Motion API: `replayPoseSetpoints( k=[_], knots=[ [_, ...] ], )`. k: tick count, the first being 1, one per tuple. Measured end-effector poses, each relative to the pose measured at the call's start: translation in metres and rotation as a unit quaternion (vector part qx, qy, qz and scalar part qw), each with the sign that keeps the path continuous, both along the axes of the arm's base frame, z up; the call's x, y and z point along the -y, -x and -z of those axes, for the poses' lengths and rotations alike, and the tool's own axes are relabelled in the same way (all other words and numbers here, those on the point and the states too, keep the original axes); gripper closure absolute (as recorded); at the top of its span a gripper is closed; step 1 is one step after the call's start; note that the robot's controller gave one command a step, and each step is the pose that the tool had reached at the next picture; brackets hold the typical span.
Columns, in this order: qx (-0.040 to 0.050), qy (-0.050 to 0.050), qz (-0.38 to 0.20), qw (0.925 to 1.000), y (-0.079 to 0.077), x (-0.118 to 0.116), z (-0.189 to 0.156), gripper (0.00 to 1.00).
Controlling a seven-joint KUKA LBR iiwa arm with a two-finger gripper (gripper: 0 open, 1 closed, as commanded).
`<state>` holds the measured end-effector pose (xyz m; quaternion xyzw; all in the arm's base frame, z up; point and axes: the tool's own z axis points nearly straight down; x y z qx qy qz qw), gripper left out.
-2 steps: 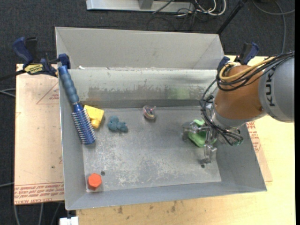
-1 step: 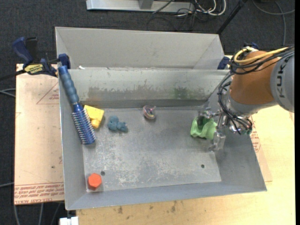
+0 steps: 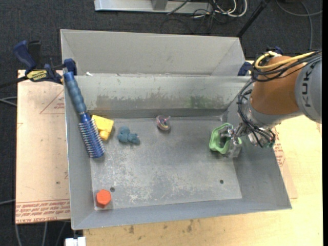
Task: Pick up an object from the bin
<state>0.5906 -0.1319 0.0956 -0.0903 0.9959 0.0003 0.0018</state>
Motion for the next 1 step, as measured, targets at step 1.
replayPoseSetpoints(
  k=[1],
  knots=[
    [0.0041, 0.002, 0.012, 0.9999, 0.0102, 0.0213, -0.1495, 1.0]
  ],
)
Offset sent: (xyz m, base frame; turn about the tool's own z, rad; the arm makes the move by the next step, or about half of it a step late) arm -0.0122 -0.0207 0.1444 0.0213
